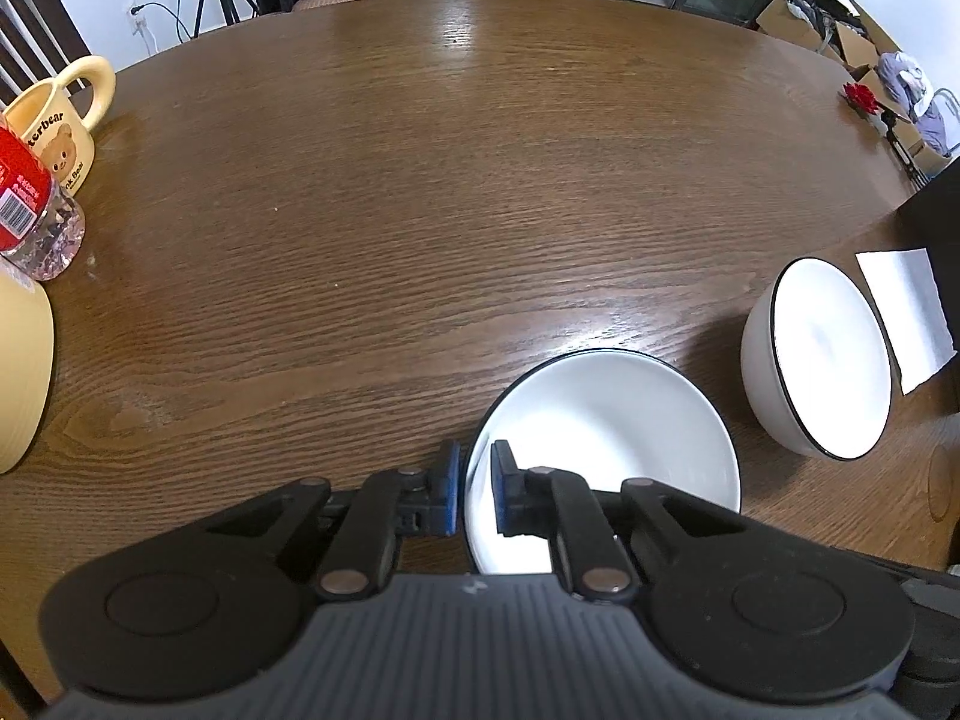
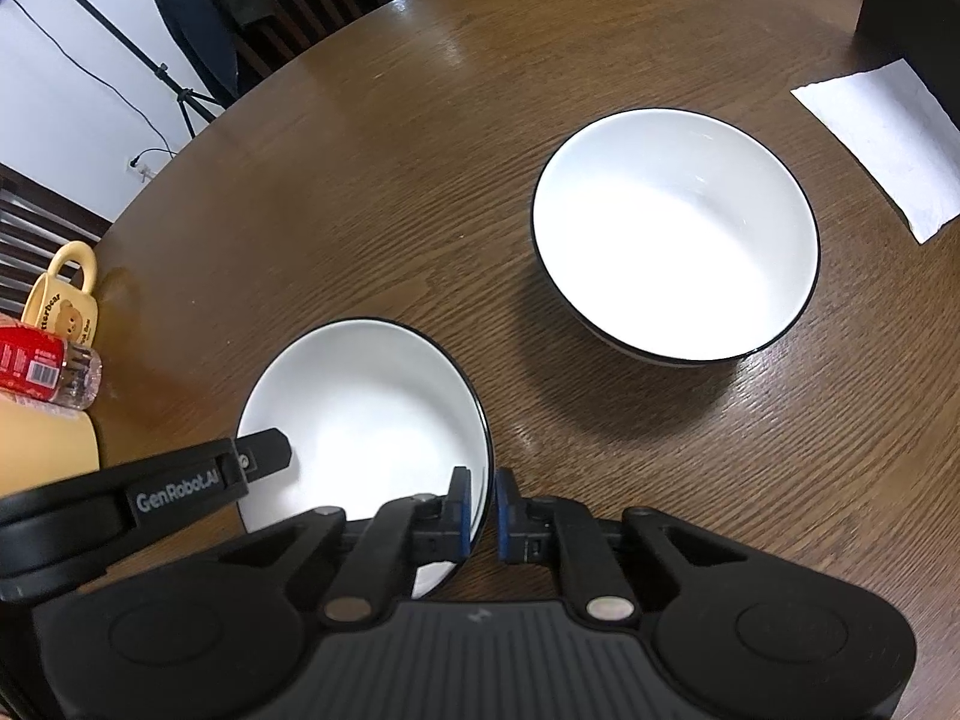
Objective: Organize plates and bowls
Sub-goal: 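Lift the white bowl off the table with both grippers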
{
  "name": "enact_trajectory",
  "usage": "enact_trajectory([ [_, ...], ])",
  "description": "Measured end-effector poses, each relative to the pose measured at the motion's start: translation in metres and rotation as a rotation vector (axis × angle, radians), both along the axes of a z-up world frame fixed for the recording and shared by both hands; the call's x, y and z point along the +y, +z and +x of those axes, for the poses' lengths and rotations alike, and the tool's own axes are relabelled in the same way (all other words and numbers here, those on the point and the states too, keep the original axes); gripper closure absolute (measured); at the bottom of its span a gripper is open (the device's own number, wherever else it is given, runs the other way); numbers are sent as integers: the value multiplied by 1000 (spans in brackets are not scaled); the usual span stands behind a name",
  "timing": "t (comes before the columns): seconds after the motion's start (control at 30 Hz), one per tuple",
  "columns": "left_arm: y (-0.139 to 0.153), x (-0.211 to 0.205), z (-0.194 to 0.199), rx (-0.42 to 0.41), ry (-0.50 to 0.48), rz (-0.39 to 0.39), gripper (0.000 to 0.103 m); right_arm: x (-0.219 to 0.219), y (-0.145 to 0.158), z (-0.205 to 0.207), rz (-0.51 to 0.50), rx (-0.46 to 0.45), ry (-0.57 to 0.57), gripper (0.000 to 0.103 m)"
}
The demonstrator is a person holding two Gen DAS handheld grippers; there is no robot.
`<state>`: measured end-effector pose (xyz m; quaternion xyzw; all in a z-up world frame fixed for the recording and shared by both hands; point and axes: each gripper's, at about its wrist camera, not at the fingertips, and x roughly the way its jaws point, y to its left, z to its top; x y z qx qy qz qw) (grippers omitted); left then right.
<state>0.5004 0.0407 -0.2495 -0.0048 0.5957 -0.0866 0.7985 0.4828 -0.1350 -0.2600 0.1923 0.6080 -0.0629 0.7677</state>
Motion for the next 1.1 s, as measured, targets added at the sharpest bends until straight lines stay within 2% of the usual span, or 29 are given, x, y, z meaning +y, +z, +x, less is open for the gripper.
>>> enact_trajectory([
  [0.57,5,2,-3,-14,-2,0,91,1,1,-2,-13,-1,8,95],
  [1.1,15,3,-8,-39,4,-2,91,5,14,-6,-36,-29,43,95],
])
